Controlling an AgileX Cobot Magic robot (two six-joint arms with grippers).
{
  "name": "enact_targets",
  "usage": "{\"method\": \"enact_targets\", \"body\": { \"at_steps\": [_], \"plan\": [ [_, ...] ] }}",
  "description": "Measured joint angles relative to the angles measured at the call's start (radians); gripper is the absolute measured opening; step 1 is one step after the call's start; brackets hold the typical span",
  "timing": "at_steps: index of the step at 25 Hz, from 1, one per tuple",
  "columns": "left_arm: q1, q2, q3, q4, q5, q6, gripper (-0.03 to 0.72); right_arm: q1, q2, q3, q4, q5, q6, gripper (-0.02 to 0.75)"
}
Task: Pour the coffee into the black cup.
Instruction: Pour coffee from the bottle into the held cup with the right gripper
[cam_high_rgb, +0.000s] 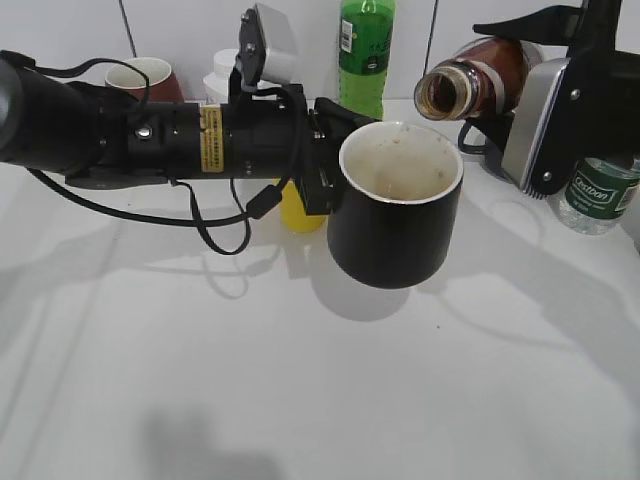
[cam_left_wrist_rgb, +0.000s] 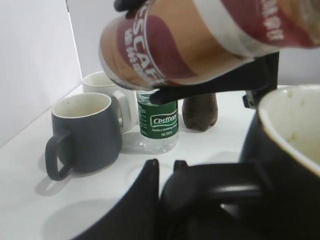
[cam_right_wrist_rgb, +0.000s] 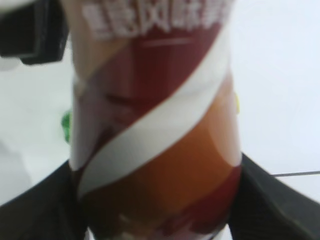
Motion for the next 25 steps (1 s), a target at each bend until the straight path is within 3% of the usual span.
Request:
{"method": "enact_targets", "body": {
  "at_steps": [25],
  "plan": [
    [-0.002, 0.0, -0.001, 0.097, -0.082, -0.028, 0.049, 0.0, 0.0, 0.0, 0.022, -0.009, -0.199, 0.543]
  ]
}}
